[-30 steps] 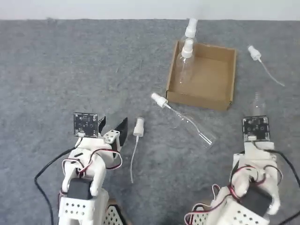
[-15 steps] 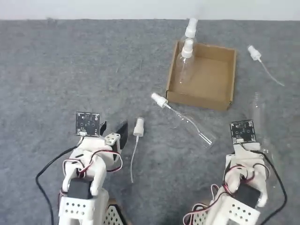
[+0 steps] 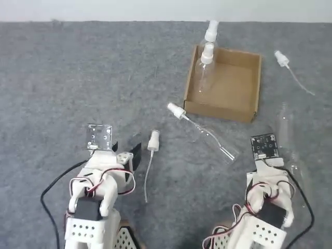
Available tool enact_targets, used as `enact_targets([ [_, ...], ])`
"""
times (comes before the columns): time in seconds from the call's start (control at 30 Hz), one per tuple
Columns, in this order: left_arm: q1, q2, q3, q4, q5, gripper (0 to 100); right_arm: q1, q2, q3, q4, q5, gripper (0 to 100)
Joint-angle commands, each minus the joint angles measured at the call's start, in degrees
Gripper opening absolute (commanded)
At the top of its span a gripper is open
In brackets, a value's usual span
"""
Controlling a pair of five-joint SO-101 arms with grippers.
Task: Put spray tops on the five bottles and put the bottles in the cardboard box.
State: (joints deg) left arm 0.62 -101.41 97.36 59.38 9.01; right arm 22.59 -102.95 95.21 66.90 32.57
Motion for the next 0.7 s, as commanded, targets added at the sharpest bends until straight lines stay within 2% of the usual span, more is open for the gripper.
enact_targets([
  [0.0, 0.09, 0.18, -0.75, 10.20, 0.26, 22, -0.66, -0.92, 1.23, -0.48, 0.79, 0.6],
  [0.17, 0.00, -3.16, -0.84, 13.27, 0.18, 22, -3.30, -0.40, 1.23, 0.04, 0.70, 0.6],
  [0.67, 0.09, -2.99, -0.84, 13.10, 0.18, 22, -3.56, -0.40, 1.23, 0.04, 0.70, 0.6],
])
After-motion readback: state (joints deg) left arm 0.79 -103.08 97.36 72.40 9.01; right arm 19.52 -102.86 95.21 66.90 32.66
